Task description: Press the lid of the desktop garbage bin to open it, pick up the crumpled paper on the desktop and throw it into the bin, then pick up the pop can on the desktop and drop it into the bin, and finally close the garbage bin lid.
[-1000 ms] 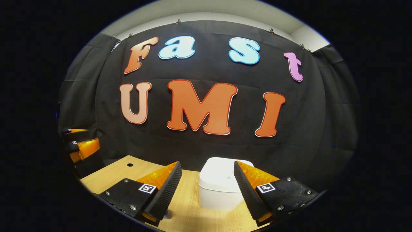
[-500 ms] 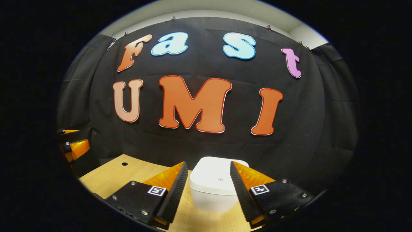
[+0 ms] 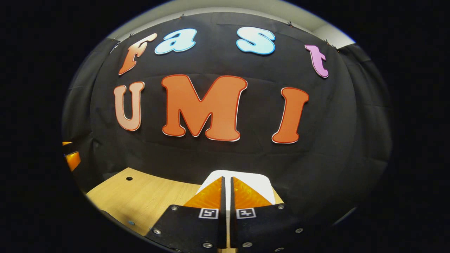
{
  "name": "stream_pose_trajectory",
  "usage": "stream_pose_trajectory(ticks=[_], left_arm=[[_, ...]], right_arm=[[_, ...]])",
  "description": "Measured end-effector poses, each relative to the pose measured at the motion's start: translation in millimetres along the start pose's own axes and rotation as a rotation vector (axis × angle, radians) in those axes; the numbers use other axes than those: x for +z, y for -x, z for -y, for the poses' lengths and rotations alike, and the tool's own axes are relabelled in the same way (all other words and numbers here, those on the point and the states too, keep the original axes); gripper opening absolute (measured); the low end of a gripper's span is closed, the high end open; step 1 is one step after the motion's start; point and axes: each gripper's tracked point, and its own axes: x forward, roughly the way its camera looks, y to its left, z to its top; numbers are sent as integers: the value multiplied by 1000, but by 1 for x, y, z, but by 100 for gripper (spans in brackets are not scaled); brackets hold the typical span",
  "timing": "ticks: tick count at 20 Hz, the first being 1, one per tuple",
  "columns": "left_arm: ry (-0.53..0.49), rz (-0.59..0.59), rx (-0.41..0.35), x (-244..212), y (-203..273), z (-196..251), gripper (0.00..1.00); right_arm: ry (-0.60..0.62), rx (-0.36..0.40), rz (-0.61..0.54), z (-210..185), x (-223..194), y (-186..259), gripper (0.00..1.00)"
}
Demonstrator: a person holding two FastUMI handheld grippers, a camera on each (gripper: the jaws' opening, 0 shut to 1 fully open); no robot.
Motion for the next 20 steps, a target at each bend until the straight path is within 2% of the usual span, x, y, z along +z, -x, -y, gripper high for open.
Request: stream_pose_trajectory(ticks=[2,3,10,20], left_arm=[[-2,-11,22,-3,1,-4,96],[-3,-16,33,-4,2,-5,99],[-1,-72,91,-19,3,-7,100],[-15,-117,100,-29,6,10,100]], right_arm=[[-2,-8,-12,5,-4,-10,1],[1,-11,-17,8,-7,-16,1],[-22,25,-92,6,-38,-49,1],[-11,54,-216,8,-88,-64,1]])
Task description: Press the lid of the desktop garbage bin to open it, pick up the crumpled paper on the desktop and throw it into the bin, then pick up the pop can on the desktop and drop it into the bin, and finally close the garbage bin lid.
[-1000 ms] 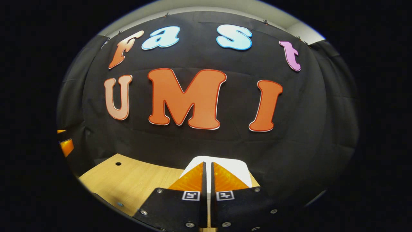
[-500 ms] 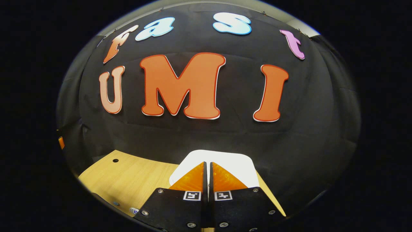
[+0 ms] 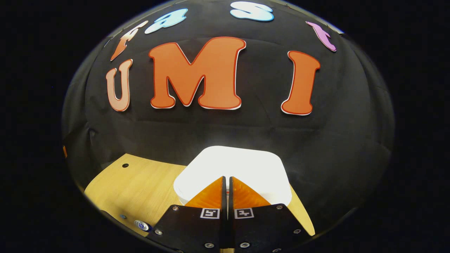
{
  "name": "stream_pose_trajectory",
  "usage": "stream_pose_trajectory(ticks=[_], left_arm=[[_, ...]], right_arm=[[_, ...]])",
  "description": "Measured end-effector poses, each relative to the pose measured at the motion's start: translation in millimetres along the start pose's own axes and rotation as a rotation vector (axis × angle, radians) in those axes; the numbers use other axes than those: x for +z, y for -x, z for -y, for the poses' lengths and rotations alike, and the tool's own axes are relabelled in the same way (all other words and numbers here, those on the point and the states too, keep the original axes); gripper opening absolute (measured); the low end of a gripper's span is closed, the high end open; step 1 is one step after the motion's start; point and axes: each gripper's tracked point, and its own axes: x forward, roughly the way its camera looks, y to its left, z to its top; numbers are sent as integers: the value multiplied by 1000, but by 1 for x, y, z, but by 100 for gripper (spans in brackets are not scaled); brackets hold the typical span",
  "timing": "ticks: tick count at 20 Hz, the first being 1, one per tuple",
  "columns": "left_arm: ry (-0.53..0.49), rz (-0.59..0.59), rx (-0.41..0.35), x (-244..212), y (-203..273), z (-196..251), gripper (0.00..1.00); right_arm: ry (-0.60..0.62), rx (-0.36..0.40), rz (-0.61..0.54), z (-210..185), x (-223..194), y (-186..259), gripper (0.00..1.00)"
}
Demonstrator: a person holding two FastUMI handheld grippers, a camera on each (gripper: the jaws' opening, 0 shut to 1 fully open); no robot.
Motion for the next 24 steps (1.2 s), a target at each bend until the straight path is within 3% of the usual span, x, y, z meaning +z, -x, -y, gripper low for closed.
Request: stream_pose_trajectory(ticks=[10,14,21,24], left_arm=[[24,-37,-17,-14,9,18,100],[38,-26,-9,-12,8,6,100],[36,0,-51,-9,-7,-19,99],[46,-2,-90,-11,-20,-20,99]], right_arm=[[42,-7,60,0,-5,4,1],[10,16,69,-3,8,9,1],[68,-38,220,-15,63,37,1],[85,-50,241,-25,69,50,1]])
